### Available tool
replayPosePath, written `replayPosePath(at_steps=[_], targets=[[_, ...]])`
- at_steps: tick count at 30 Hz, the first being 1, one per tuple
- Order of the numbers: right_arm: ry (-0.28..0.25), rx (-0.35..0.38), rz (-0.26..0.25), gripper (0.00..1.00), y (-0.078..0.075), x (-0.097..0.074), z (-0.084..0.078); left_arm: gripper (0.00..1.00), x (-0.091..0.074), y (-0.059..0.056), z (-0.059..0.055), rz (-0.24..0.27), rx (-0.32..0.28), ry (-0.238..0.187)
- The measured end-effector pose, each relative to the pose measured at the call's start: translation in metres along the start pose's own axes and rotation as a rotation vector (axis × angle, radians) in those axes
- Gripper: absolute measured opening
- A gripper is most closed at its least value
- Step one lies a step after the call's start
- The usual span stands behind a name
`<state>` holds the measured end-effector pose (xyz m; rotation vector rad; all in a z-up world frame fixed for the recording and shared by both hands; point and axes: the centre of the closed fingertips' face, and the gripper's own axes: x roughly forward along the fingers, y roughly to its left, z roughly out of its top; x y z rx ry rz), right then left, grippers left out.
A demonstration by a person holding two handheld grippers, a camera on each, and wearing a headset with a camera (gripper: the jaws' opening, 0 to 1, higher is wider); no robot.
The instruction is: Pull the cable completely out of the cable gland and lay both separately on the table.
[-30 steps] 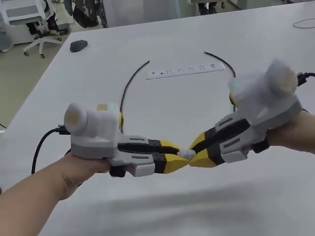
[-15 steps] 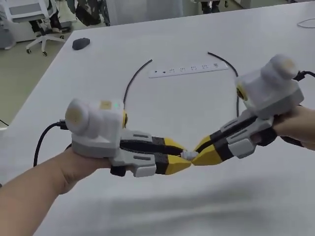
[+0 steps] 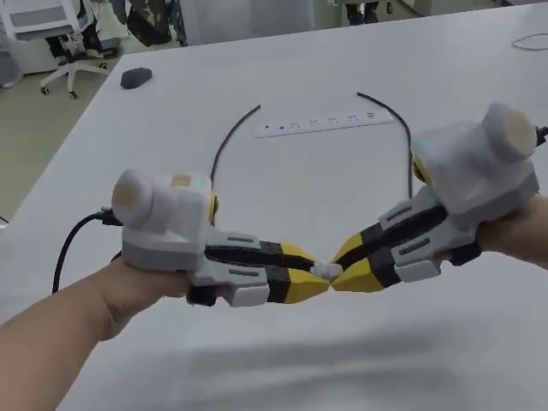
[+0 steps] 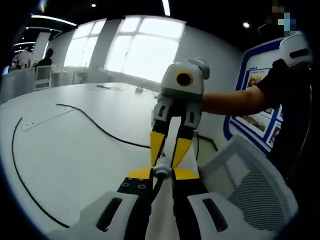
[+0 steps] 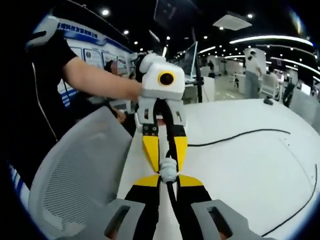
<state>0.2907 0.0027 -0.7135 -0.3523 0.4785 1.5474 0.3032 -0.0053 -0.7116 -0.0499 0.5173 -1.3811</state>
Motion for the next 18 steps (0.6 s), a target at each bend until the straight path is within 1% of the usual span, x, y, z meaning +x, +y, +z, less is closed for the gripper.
replayPosePath(at_steps=[2,3,4,5,6,7,8,12,13,14,16,17,18], targets=[[0.013,-0.065,-0.028,0.06,-0.0013,-0.0002,0.0007,0.14,0.0000,0.0027,0.0012,0.004,-0.040,-0.008],[0.021,-0.099,-0.043,0.06,-0.0023,-0.0005,0.0011,0.14,0.0001,0.0028,0.0014,0.005,-0.044,-0.010],[0.028,-0.141,-0.062,0.06,-0.0041,-0.0007,0.0014,0.14,0.0005,0.0037,0.0024,0.014,-0.080,-0.016],[0.033,-0.184,-0.077,0.06,-0.0056,-0.0010,0.0020,0.14,0.0007,0.0049,0.0032,0.018,-0.084,-0.020],[0.035,-0.166,-0.063,0.06,-0.0020,-0.0004,0.0008,0.14,0.0008,0.0032,0.0027,0.007,-0.101,-0.020],[0.035,-0.175,-0.065,0.06,-0.0026,-0.0005,0.0008,0.14,0.0009,0.0022,0.0025,0.006,-0.130,-0.022],[0.033,-0.200,-0.073,0.06,-0.0043,-0.0007,0.0014,0.14,0.0007,0.0026,0.0032,0.009,-0.120,-0.024],[0.046,-0.170,-0.068,0.07,-0.0039,-0.0005,0.0015,0.14,0.0013,-0.0003,0.0029,0.005,-0.118,-0.021],[0.050,-0.186,-0.071,0.07,-0.0032,0.0000,0.0012,0.14,0.0014,-0.0008,0.0028,0.008,-0.115,-0.020],[0.052,-0.187,-0.072,0.07,-0.0032,0.0001,0.0014,0.14,0.0013,-0.0013,0.0028,0.009,-0.109,-0.018],[0.063,-0.149,-0.060,0.07,-0.0019,0.0001,0.0004,0.14,0.0016,-0.0030,0.0012,0.005,-0.108,-0.014],[0.067,-0.128,-0.064,0.08,-0.0028,-0.0005,0.0012,0.14,0.0015,-0.0045,0.0020,0.004,-0.071,-0.021],[0.073,-0.117,-0.061,0.08,-0.0030,-0.0012,0.0008,0.14,0.0009,-0.0046,0.0025,0.003,-0.024,-0.019]])
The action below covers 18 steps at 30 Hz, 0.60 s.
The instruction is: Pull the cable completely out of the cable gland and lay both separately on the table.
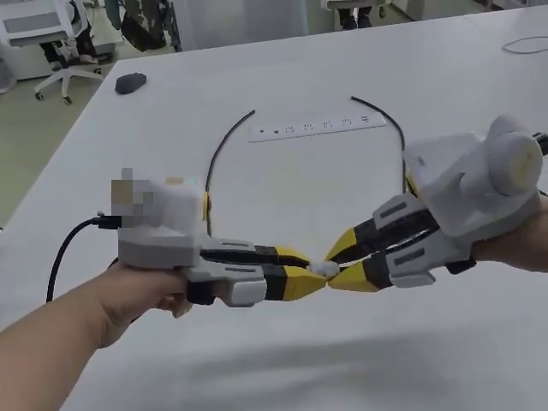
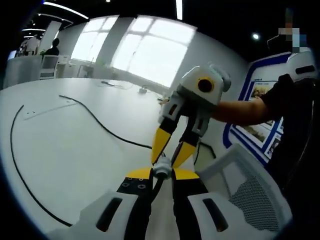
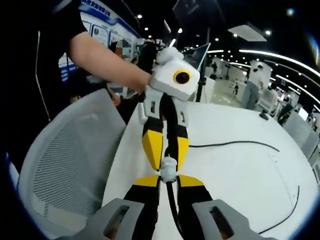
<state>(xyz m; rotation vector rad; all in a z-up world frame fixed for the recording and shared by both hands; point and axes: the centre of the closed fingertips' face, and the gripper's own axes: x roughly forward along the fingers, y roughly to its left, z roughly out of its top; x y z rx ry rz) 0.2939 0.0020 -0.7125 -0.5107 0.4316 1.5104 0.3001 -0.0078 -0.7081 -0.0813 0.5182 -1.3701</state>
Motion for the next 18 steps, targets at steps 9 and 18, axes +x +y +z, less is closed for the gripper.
replayPosePath(at_steps=[9,18], targets=[[-0.116,0.280,0.067,0.11,-0.006,-0.013,0.011,0.15,-0.003,-0.002,-0.001,0.013,0.100,0.014],[-0.128,0.404,0.150,0.11,-0.002,-0.007,0.010,0.15,-0.003,-0.004,0.011,0.017,0.222,-0.019]])
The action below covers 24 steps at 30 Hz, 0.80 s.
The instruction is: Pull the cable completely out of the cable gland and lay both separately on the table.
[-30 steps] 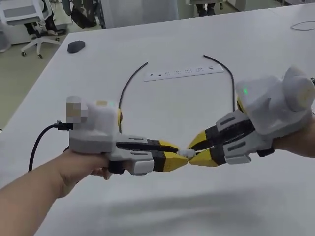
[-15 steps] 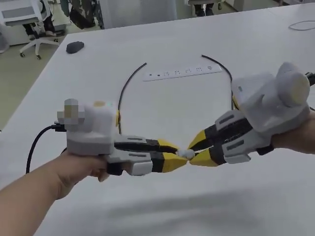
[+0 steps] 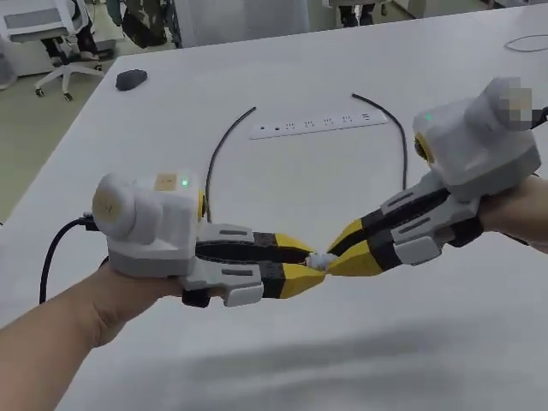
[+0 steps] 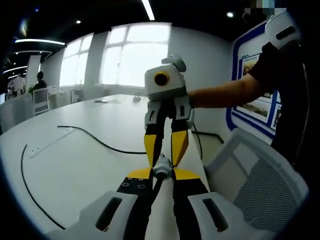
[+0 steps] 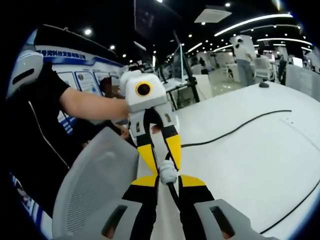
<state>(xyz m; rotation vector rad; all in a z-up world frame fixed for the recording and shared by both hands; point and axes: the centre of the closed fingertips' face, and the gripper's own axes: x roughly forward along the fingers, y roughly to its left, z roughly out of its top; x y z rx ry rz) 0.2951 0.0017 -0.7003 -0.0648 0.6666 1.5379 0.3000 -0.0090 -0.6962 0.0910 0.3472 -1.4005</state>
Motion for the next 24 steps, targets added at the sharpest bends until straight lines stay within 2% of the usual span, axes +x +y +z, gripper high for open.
replayPosePath(at_steps=[1,5,10,14,18,21,24], targets=[[0.001,0.003,0.015,0.09,0.002,0.000,0.000,0.15,0.000,0.000,0.001,0.000,0.004,0.000],[0.005,0.018,0.023,0.09,0.003,0.002,0.000,0.15,-0.002,0.000,-0.002,-0.005,0.016,0.012],[0.013,-0.005,0.024,0.08,0.004,0.002,-0.001,0.14,-0.002,0.001,-0.003,0.000,0.021,0.014],[0.024,-0.115,-0.016,0.07,0.002,0.003,0.000,0.14,-0.004,0.004,-0.004,0.000,-0.037,0.011],[0.059,-0.241,-0.062,0.07,0.002,0.006,-0.002,0.14,-0.004,0.004,-0.006,0.005,-0.074,0.009],[0.077,-0.297,-0.081,0.07,0.004,0.007,-0.004,0.14,-0.003,0.005,-0.009,0.005,-0.120,0.014],[0.086,-0.402,-0.121,0.07,0.002,0.007,-0.002,0.14,-0.003,0.009,-0.009,0.014,-0.171,-0.001]])
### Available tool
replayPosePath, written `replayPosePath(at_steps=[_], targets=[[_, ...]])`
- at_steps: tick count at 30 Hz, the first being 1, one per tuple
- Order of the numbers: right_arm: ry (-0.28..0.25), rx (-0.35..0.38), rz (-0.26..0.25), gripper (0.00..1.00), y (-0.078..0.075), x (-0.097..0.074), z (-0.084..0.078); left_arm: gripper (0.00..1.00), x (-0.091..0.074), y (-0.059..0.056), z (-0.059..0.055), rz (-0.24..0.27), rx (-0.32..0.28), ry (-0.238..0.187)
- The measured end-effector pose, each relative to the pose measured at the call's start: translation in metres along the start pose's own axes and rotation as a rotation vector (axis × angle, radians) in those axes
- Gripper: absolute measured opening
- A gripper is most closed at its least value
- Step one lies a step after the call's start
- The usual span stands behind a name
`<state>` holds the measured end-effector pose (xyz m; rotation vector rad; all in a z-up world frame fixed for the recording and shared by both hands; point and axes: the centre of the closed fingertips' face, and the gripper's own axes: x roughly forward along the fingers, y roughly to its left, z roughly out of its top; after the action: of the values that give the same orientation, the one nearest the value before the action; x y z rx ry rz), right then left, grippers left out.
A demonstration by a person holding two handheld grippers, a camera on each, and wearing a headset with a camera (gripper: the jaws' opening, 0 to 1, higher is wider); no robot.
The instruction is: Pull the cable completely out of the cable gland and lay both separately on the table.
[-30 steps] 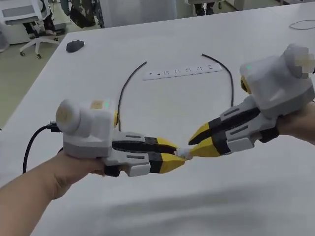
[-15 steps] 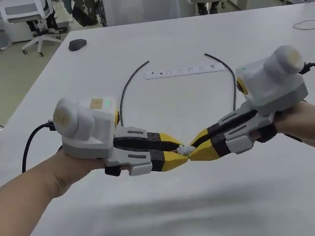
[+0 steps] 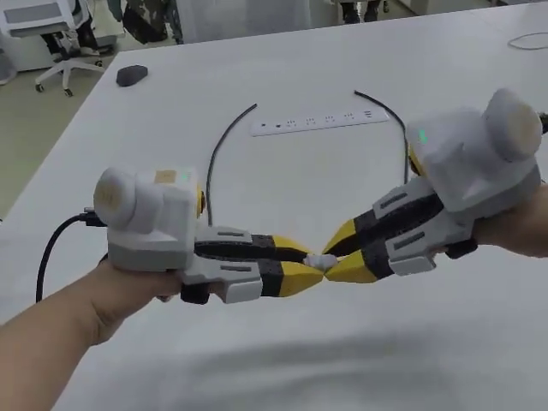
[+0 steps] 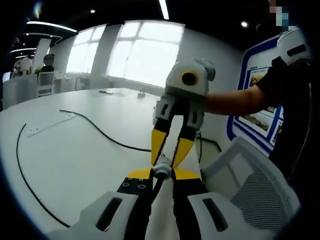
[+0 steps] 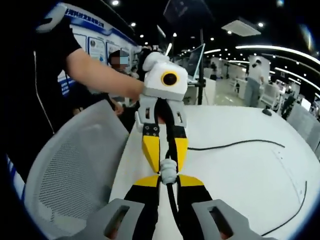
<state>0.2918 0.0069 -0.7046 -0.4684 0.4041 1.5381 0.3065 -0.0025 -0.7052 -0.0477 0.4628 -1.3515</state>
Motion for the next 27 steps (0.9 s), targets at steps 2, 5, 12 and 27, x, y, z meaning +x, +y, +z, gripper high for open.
replayPosePath(at_steps=[2,5,12,27], targets=[[0.009,-0.013,-0.014,0.07,0.001,0.000,0.001,0.14,-0.002,-0.001,0.000,-0.010,-0.018,-0.011],[0.015,-0.058,-0.031,0.08,0.002,0.001,0.002,0.14,-0.002,-0.004,0.001,-0.009,-0.005,-0.023],[0.037,0.036,-0.006,0.08,0.002,0.000,-0.004,0.14,0.000,-0.007,-0.005,-0.011,0.057,0.003],[0.102,0.051,-0.026,0.01,0.003,-0.002,-0.019,0.15,-0.003,-0.012,-0.007,-0.001,0.104,0.010]])
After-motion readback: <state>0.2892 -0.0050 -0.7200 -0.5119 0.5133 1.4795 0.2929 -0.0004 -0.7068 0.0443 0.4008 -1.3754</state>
